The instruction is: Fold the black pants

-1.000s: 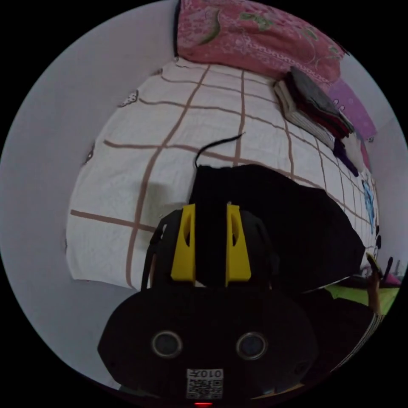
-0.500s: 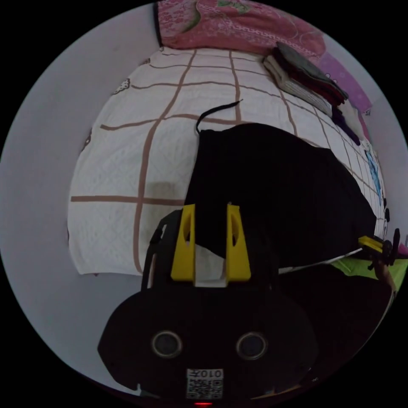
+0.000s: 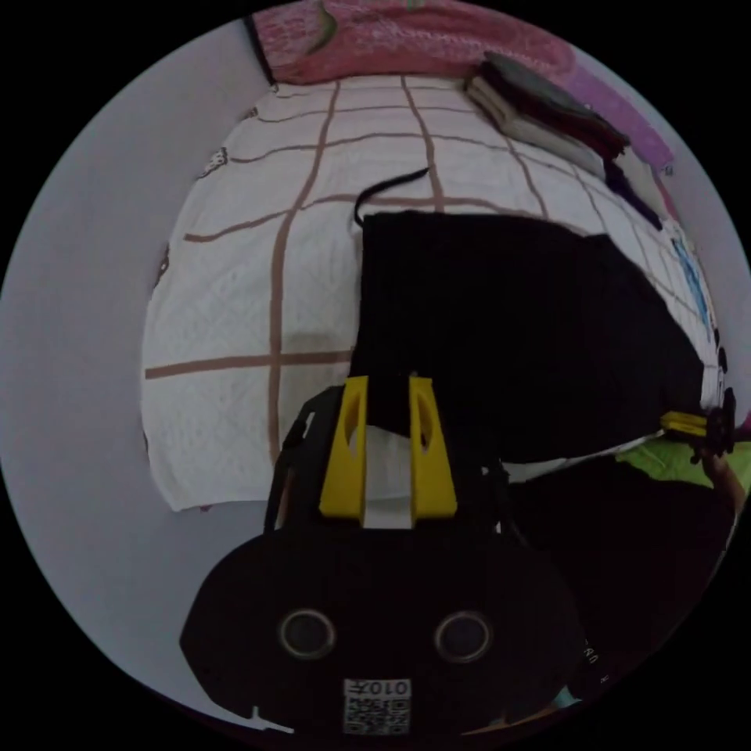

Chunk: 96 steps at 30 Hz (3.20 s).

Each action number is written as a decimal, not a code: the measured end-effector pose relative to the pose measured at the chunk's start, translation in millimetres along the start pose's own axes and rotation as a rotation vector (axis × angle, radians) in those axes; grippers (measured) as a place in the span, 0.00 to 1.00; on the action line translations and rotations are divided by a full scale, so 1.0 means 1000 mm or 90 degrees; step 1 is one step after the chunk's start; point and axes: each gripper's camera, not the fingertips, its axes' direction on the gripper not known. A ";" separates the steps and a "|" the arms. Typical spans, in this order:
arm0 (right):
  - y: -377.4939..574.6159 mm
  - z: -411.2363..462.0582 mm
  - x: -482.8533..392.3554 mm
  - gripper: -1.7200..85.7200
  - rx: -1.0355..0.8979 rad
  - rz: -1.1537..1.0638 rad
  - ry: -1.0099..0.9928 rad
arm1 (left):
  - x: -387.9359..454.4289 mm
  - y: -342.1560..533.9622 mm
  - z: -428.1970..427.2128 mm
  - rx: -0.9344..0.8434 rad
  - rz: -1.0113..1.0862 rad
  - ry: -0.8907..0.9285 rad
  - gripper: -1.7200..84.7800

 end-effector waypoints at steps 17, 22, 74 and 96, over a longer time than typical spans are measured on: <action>0.025 -0.018 0.034 0.07 0.061 0.076 0.002 | -0.001 0.052 -0.004 0.030 -0.083 0.033 0.14; 0.015 -0.017 0.032 0.07 0.047 0.033 0.011 | 0.003 0.049 0.005 0.029 -0.145 0.125 0.11; 0.324 0.007 0.290 0.14 0.055 0.605 -0.101 | 0.538 -0.010 -0.115 0.153 0.495 -0.023 0.02; 0.107 -0.111 0.128 0.03 0.122 0.337 0.105 | 0.468 0.014 -0.120 0.195 0.405 0.018 0.02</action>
